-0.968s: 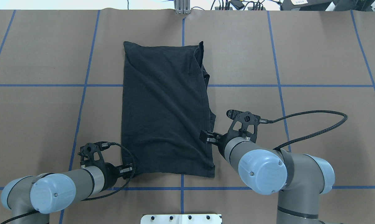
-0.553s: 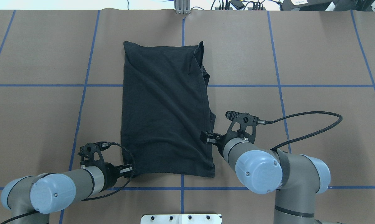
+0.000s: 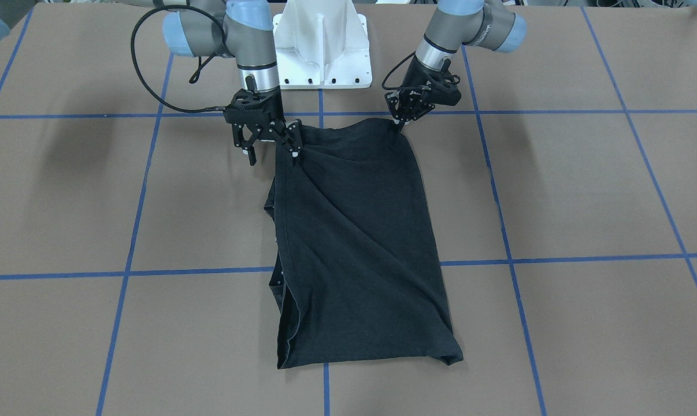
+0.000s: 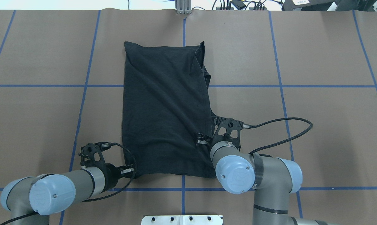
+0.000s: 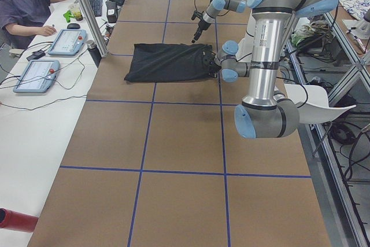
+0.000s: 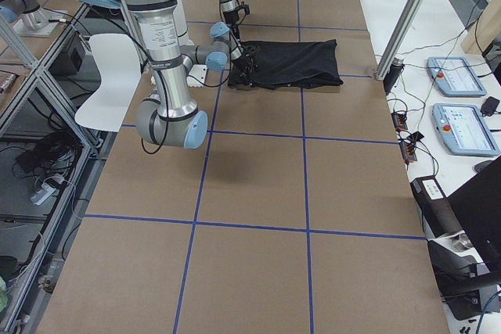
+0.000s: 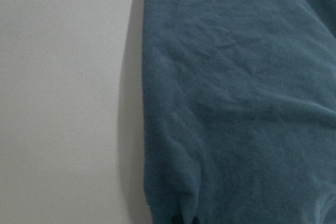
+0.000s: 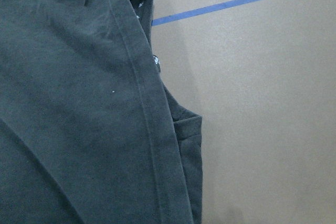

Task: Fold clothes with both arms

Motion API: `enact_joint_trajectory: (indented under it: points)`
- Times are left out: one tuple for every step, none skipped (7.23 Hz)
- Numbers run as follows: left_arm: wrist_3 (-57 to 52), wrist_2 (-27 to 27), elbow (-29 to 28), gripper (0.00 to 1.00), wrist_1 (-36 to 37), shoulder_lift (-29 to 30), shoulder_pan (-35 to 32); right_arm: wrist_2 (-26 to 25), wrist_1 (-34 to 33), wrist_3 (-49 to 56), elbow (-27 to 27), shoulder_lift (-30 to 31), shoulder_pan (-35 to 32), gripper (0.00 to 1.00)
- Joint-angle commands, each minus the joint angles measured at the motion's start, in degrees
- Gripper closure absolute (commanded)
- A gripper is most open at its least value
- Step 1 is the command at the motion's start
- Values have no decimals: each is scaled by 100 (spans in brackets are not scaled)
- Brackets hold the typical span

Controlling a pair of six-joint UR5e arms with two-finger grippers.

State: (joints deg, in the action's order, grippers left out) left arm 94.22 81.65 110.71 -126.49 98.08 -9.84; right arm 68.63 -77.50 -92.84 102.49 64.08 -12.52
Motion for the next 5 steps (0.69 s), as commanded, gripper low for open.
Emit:
enact_joint_trajectory:
  points:
    - [0,0,12,100,-7,10,0,-147,209,-190,-290,-71,83,10]
    - [0,0,12,100,2,10,0,-165,200,-217,-317,-158,118,14]
    - [0,0,12,100,2,10,0,-192,200,-278,-439,-298,144,22]
    - [0,0,21,100,-7,10,0,-200,200,-331,-614,-456,153,31]
    - [0,0,38,100,2,10,0,-201,200,-332,-633,-466,162,37]
